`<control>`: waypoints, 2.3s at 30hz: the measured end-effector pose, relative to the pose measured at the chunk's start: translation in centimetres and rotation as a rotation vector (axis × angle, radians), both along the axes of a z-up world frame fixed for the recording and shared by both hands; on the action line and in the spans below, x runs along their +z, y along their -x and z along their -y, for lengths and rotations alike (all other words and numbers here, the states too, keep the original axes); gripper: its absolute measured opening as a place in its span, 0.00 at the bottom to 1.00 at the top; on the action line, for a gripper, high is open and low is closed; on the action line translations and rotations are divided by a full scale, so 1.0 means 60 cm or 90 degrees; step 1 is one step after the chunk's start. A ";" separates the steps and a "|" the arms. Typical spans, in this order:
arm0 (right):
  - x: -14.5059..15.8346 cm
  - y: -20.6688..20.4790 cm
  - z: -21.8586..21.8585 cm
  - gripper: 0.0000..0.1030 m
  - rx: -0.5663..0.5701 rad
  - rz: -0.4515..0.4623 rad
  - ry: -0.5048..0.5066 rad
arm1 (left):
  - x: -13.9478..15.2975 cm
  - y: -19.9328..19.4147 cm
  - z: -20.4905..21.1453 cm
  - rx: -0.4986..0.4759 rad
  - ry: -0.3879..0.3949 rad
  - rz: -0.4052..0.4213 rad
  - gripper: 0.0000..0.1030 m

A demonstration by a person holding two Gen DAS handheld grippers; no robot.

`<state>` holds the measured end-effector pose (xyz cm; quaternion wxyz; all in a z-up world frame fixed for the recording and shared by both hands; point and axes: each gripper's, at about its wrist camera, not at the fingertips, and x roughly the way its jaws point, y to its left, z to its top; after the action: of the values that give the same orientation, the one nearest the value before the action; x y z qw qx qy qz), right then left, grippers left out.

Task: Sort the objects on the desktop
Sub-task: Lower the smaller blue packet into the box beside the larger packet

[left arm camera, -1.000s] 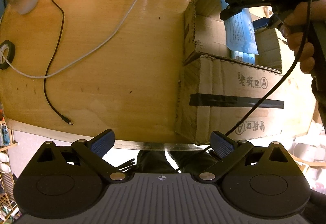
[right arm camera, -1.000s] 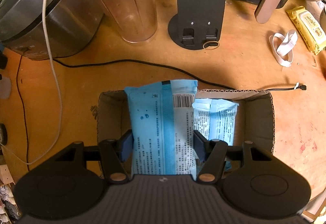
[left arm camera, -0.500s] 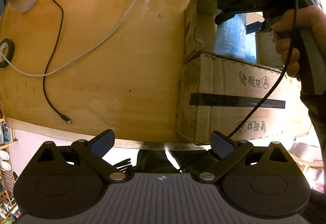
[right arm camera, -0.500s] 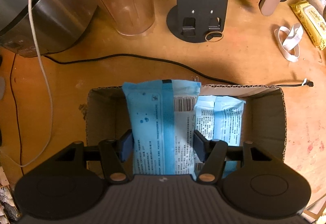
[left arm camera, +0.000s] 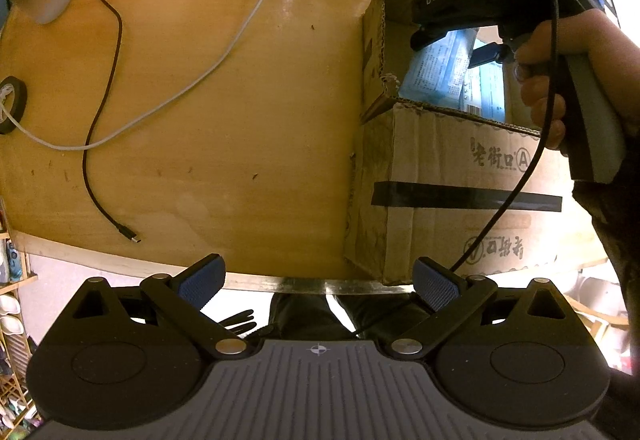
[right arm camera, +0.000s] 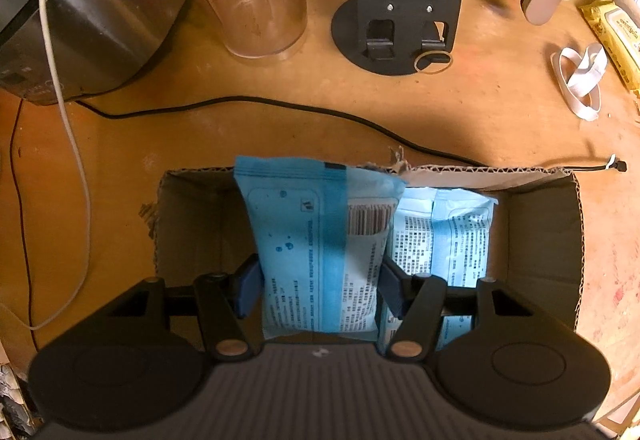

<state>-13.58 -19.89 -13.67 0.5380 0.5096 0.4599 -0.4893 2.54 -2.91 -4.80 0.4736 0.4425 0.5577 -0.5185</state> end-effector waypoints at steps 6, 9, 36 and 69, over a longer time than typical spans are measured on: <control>0.017 0.005 -0.006 0.57 0.002 0.002 0.005 | 0.000 -0.001 0.002 0.003 0.002 -0.001 1.00; 0.025 0.006 -0.008 0.57 0.007 0.002 0.001 | -0.001 0.000 0.001 0.005 0.002 -0.002 1.00; 0.028 0.005 -0.011 0.57 0.021 0.009 -0.001 | -0.001 0.001 0.001 0.002 0.003 -0.006 1.00; 0.096 0.029 -0.011 0.47 0.013 0.039 0.041 | -0.002 -0.003 0.004 0.011 0.013 -0.011 1.00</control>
<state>-15.33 -19.24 -7.90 0.5730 0.5021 0.4324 -0.4823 2.72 -3.17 -4.92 0.4778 0.4281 0.5603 -0.5239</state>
